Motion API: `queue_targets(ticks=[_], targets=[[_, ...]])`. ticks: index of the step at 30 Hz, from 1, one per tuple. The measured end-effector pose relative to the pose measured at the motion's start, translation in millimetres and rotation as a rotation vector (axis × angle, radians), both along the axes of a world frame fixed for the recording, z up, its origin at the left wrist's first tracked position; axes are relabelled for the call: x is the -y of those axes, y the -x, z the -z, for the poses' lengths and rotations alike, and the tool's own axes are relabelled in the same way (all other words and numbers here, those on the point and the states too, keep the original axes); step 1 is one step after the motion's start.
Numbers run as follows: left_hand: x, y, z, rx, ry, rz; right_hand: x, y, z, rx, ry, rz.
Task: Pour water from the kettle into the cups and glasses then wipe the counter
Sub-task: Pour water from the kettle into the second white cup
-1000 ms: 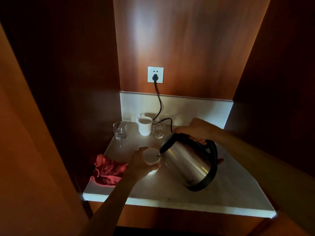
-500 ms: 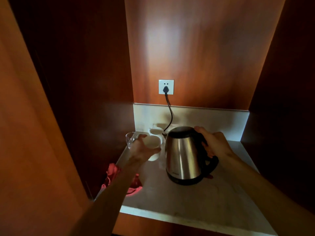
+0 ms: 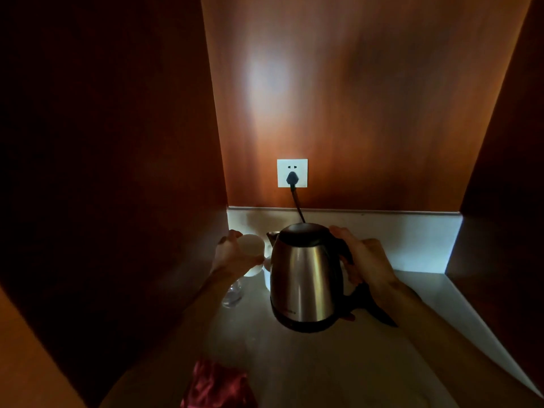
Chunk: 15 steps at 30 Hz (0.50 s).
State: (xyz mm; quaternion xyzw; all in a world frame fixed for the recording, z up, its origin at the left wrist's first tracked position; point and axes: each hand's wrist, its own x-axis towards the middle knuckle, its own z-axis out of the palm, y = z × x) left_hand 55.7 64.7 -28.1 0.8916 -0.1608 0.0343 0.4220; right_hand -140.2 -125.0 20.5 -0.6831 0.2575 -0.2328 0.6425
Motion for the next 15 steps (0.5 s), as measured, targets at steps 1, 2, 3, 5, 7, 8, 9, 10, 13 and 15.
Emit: queue_targets(ticks=[1,2,3,5,7,8,9,10,13,15], targets=[[4.8,-8.2,1.6,0.023,0.006,-0.003,0.8,-5.3,0.2,-0.007,-0.001,0.005],[9.6,-17.2,3.4,0.033,-0.001,-0.012,1.8,-10.6,1.0,-0.012,-0.005,0.012],[14.9,-27.0,6.5,0.052,-0.017,-0.011,3.2,-16.2,2.4,-0.014,-0.012,0.018],[25.8,-44.9,12.7,0.052,-0.088,0.004,6.3,-26.4,4.6,-0.024,-0.012,0.026],[34.6,-67.7,22.3,0.035,-0.131,0.004,9.3,-34.7,5.9,-0.035,-0.022,0.030],[38.0,-77.4,26.5,0.020,-0.162,0.002,10.6,-38.2,6.8,-0.032,-0.040,0.029],[40.1,-85.9,31.8,0.012,-0.183,0.007,12.3,-41.3,7.6,-0.025,-0.062,0.029],[42.9,-90.9,36.6,-0.002,-0.177,0.007,13.6,-43.3,8.5,-0.019,-0.083,0.029],[46.9,-98.7,45.5,-0.027,-0.129,0.011,15.3,-46.5,9.9,-0.018,-0.107,0.019],[47.9,-106.8,52.4,-0.040,-0.166,0.015,15.5,-48.4,9.9,-0.022,-0.099,0.010]])
